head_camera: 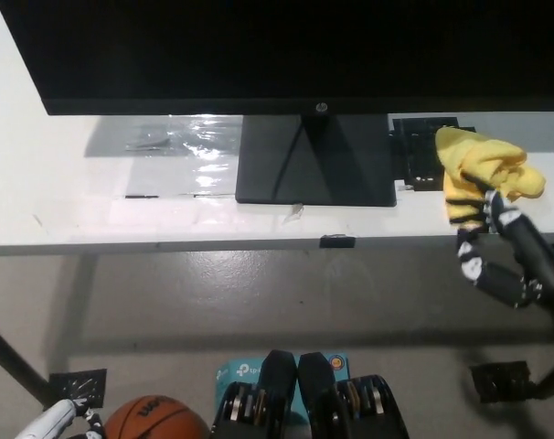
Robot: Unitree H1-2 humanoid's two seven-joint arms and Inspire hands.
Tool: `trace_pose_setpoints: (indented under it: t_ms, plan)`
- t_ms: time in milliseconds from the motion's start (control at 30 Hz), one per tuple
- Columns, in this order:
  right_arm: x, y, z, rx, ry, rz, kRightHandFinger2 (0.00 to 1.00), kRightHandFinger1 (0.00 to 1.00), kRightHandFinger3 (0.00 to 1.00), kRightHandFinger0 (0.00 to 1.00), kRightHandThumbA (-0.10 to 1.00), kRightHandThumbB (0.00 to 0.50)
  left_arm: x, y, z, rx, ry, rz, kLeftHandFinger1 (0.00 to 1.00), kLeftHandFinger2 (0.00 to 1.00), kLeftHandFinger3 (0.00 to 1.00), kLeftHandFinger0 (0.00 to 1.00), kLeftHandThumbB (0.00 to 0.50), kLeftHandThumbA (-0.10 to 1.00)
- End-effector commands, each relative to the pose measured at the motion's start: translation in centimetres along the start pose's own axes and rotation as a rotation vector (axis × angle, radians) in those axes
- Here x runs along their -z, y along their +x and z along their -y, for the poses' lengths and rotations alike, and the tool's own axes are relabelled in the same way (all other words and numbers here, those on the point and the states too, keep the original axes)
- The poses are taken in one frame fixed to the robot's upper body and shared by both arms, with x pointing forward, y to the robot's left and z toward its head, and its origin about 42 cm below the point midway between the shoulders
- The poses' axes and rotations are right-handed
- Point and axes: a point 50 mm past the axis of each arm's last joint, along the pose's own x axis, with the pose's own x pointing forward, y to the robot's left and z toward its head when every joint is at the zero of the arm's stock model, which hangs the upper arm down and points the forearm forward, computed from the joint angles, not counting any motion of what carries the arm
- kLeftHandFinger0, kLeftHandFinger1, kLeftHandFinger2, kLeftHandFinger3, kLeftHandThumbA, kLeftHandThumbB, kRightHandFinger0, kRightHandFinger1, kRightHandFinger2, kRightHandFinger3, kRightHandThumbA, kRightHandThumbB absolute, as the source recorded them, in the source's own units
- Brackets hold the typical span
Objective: The robot uses its right hand to pick up the cloth kept in the middle of the desk and use it to wipe the monitor in the middle of the desk by swiping its screen twice
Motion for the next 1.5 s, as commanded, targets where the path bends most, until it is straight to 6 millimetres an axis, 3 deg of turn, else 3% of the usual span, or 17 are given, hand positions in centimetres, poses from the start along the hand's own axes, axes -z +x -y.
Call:
trace_pose_setpoints:
  t_ms: [0, 100, 167, 200, 233, 333, 467, 600, 1000, 1067, 1167, 1200, 1233, 1267, 1300, 1367, 1467]
  plan:
    - [-3.4, 1.7, 2.4, 0.052, -0.027, 0.139, 0.77, 0.63, 1.00, 0.50, 0.20, 0.095, 0.3, -0.4, -1.0, -0.018, 0.011, 0.000, 1.00, 1.00, 0.86, 0.99, 0.264, 0.26]
    - [-3.3, 3.3, 3.1, 0.068, -0.077, 0.133, 0.73, 0.66, 1.00, 0.56, 0.24, 0.160, 0.3, -0.4, -1.0, -0.020, 0.022, 0.010, 1.00, 0.99, 0.85, 0.98, 0.260, 0.26]
    - [-3.1, 3.8, 3.2, 0.070, -0.132, 0.092, 0.81, 0.79, 1.00, 0.66, 0.28, 0.190, 0.4, -0.5, -0.9, -0.021, 0.021, 0.003, 1.00, 0.99, 0.85, 0.97, 0.266, 0.27]
    - [-2.7, 4.5, 3.5, 0.060, -0.177, 0.045, 1.00, 1.00, 1.00, 0.81, 0.32, 0.235, 0.5, -0.5, -0.9, -0.018, 0.020, 0.006, 1.00, 0.99, 0.85, 0.97, 0.263, 0.27]
    - [-2.2, 5.3, 3.8, 0.046, -0.228, -0.003, 1.00, 1.00, 1.00, 1.00, 0.41, 0.265, 0.4, -0.5, -0.9, -0.019, 0.016, 0.002, 1.00, 0.99, 0.85, 0.97, 0.265, 0.27]
    - [-0.2, 7.4, 4.2, 0.029, -0.265, -0.099, 1.00, 1.00, 1.00, 1.00, 0.49, 0.388, 0.7, -0.8, -0.8, -0.019, 0.010, 0.004, 1.00, 0.99, 0.84, 0.97, 0.269, 0.27]
    - [1.9, 9.2, 4.6, 0.001, -0.313, -0.163, 1.00, 1.00, 1.00, 1.00, 0.53, 0.428, 0.9, -0.9, -0.8, -0.017, 0.009, -0.012, 1.00, 1.00, 0.88, 1.00, 0.264, 0.27]
    - [5.9, 10.5, 5.5, -0.014, -0.353, -0.231, 1.00, 1.00, 1.00, 1.00, 0.49, 0.385, 1.0, -1.1, -0.7, -0.021, 0.007, -0.010, 1.00, 1.00, 0.87, 0.97, 0.268, 0.25]
    - [8.3, 11.8, 6.7, 0.002, -0.457, -0.264, 1.00, 1.00, 1.00, 1.00, 0.44, 0.327, 1.5, -1.5, -0.7, -0.029, 0.002, -0.024, 1.00, 1.00, 0.87, 0.98, 0.269, 0.26]
    - [8.3, 12.0, 6.7, 0.001, -0.468, -0.256, 1.00, 1.00, 1.00, 1.00, 0.43, 0.288, 1.8, -1.6, -0.7, -0.027, 0.007, -0.029, 1.00, 1.00, 0.88, 0.97, 0.259, 0.26]
    - [8.0, 12.0, 6.9, -0.007, -0.468, -0.237, 1.00, 1.00, 1.00, 1.00, 0.36, 0.102, 1.7, -1.6, -0.7, -0.025, -0.005, -0.029, 1.00, 1.00, 0.87, 0.97, 0.261, 0.23]
    - [7.9, 11.9, 6.8, 0.007, -0.427, -0.200, 0.93, 0.95, 0.99, 0.85, 0.10, 0.044, 1.7, -1.5, -0.7, -0.023, -0.002, -0.030, 1.00, 1.00, 0.88, 0.97, 0.261, 0.23]
    - [8.0, 11.8, 6.7, 0.013, -0.376, -0.173, 0.63, 0.58, 0.95, 0.49, -0.07, 0.002, 1.7, -1.5, -0.7, -0.024, 0.005, -0.033, 1.00, 1.00, 0.87, 0.97, 0.265, 0.25]
    - [8.0, 11.7, 6.6, 0.014, -0.353, -0.164, 0.40, 0.30, 0.87, 0.18, -0.10, 0.000, 1.7, -1.5, -0.7, -0.025, 0.008, -0.034, 1.00, 1.00, 0.87, 0.97, 0.263, 0.25]
    - [7.9, 11.7, 6.3, 0.019, -0.361, -0.142, 0.17, 0.07, 0.68, 0.03, -0.10, 0.000, 1.7, -1.5, -0.7, -0.026, 0.006, -0.032, 1.00, 1.00, 0.86, 0.97, 0.261, 0.25]
    - [7.7, 11.5, 5.8, 0.029, -0.404, -0.101, 0.21, 0.04, 0.41, 0.00, -0.10, 0.000, 1.7, -1.5, -0.7, -0.027, 0.001, -0.031, 1.00, 1.00, 0.86, 0.97, 0.258, 0.25]
    - [7.5, 11.4, 4.7, 0.052, -0.417, -0.060, 0.39, 0.15, 0.20, 0.00, -0.10, 0.000, 2.0, -1.9, -0.4, -0.026, -0.010, -0.040, 1.00, 1.00, 0.87, 0.98, 0.256, 0.26]
